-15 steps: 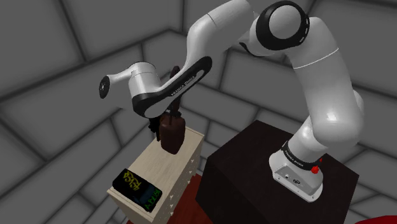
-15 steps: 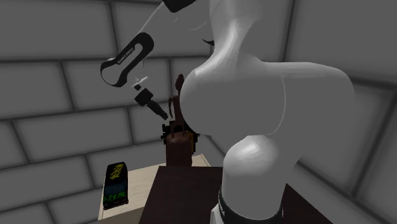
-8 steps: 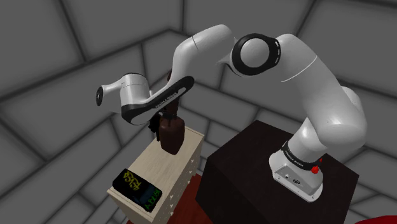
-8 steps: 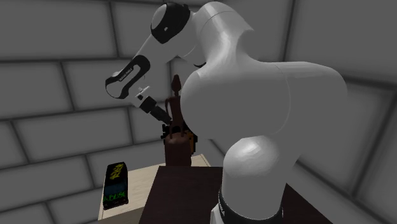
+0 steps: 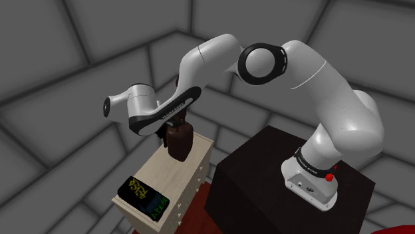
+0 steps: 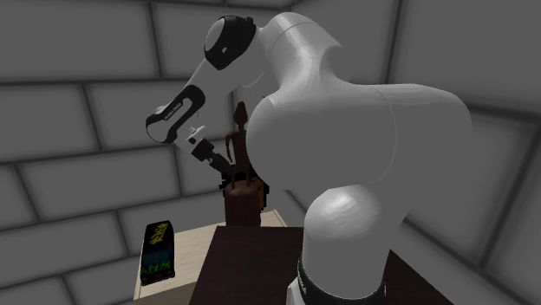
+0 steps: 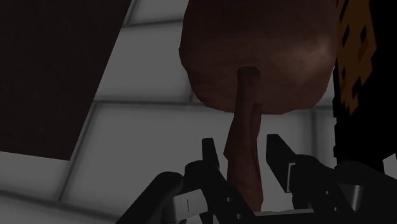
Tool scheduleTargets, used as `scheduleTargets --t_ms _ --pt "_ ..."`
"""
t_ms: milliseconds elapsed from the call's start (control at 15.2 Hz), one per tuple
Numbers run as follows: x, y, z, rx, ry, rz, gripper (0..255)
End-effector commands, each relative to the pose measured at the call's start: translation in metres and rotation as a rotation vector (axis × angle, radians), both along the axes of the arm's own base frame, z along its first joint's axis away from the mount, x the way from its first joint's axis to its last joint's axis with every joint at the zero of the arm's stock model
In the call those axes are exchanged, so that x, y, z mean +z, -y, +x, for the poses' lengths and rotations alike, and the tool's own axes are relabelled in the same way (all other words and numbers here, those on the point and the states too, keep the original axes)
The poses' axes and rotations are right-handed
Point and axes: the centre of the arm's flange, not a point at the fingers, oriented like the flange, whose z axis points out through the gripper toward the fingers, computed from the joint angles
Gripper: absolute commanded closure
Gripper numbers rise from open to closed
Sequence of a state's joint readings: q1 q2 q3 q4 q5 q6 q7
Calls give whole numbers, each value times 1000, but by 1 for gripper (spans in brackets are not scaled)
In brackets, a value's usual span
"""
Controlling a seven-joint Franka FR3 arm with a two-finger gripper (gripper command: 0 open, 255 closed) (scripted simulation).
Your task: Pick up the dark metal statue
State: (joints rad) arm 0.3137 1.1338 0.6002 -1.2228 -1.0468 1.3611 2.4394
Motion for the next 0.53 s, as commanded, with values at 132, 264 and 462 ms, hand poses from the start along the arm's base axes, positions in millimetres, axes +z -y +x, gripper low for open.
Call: scheduleTargets --t_ms 132,264,462 --pt "-1 0 0 0 0 0 255" --pt "-1 0 0 0 0 0 255" --pt "0 1 0 0 0 0 255"
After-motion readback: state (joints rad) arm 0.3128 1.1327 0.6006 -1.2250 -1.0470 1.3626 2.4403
